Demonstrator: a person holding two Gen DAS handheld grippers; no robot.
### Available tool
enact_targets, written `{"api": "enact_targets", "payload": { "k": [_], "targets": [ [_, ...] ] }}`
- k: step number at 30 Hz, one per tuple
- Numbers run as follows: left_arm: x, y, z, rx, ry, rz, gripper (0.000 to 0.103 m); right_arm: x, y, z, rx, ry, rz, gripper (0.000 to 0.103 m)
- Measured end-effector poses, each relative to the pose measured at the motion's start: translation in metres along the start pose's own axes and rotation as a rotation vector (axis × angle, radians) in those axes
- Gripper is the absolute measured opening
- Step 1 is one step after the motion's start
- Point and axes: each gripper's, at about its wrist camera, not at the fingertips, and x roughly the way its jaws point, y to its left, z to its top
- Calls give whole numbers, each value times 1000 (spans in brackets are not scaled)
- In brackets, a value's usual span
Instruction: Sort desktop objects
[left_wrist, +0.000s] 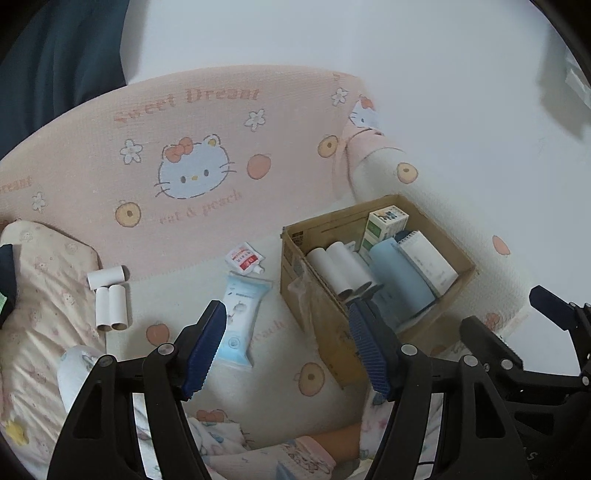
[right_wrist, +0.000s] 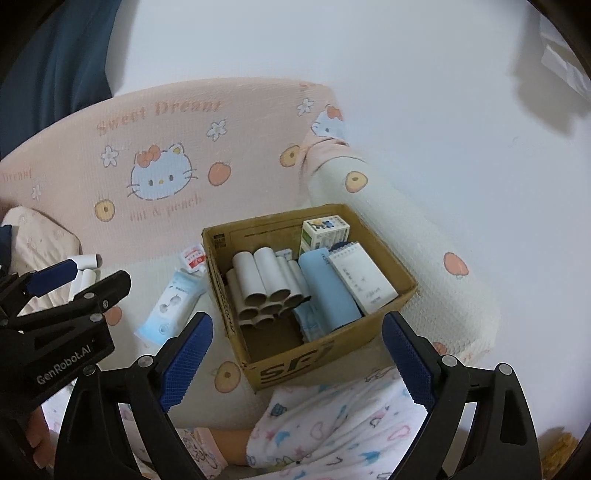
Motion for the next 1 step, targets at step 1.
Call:
{"api": "enact_targets", "payload": {
  "k": [1],
  "targets": [
    [0, -1, 0, 6, 2, 7, 73, 1, 0, 0, 0, 4, 2, 92]
  ]
}}
